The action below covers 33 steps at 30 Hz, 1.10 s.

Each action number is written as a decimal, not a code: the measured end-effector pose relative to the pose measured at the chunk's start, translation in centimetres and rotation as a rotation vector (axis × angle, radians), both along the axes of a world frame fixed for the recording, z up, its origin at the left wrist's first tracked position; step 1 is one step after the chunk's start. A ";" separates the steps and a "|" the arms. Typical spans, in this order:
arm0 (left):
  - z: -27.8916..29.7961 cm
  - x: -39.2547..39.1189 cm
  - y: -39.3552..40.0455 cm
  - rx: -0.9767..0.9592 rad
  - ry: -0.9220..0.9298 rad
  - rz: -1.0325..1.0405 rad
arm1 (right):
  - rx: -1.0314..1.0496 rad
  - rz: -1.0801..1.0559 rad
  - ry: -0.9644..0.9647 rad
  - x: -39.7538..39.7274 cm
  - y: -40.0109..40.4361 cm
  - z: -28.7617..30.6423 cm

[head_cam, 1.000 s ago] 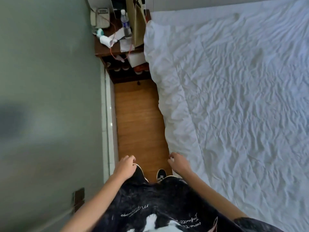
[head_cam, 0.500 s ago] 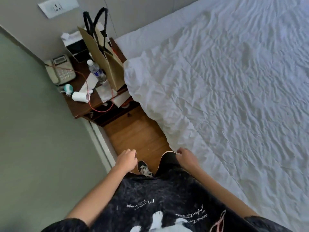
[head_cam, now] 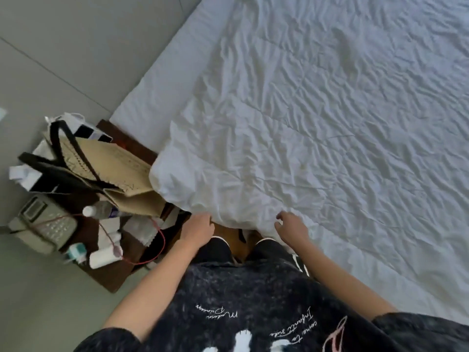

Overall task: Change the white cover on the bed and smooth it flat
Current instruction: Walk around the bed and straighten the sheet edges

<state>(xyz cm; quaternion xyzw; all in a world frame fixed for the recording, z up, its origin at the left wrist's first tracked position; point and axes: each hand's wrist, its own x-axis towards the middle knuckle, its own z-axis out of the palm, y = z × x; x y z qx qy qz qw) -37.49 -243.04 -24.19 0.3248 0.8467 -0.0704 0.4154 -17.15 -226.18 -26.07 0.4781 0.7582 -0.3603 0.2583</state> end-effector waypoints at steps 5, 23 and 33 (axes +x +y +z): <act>-3.4 -10.9 8.7 0.027 0.101 -0.046 | 0.046 -0.113 -0.044 -6.3 1.8 -2.1; -26.2 -28.2 15.9 0.176 0.429 0.274 | 0.577 0.064 0.239 -25.0 5.7 -25.9; -23.8 -27.9 15.4 0.270 0.373 0.063 | 0.627 0.177 0.375 -30.7 7.9 -27.9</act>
